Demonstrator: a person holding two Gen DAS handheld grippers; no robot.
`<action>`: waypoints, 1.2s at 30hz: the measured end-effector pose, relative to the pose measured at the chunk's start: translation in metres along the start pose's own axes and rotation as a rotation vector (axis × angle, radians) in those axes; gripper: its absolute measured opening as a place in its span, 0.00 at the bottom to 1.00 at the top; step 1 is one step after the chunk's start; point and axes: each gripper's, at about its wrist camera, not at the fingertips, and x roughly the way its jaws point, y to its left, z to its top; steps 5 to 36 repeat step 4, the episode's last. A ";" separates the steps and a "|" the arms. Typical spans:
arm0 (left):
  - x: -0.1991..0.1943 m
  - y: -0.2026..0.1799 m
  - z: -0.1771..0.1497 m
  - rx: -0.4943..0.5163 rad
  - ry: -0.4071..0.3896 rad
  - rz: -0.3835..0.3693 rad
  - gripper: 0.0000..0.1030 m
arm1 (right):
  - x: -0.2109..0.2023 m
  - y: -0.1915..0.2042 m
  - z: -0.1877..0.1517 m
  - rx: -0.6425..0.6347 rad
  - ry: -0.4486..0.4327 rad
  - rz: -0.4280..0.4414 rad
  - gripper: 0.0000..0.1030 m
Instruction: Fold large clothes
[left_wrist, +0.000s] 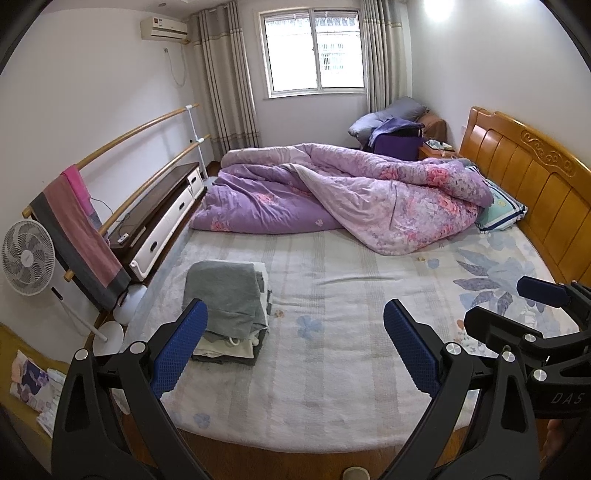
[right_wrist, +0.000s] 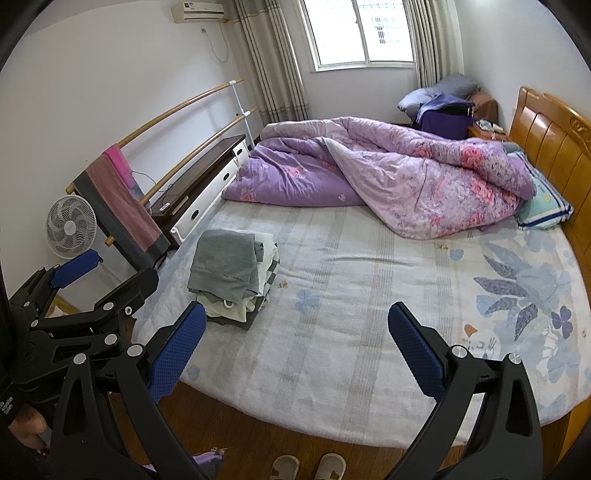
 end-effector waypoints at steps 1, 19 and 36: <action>0.003 -0.003 0.001 0.005 0.011 -0.002 0.93 | 0.002 -0.005 0.002 0.007 0.008 0.003 0.92; 0.017 -0.017 0.003 0.034 0.050 -0.013 0.94 | 0.003 -0.021 -0.006 0.041 0.044 -0.010 0.92; 0.017 -0.017 0.003 0.034 0.050 -0.013 0.94 | 0.003 -0.021 -0.006 0.041 0.044 -0.010 0.92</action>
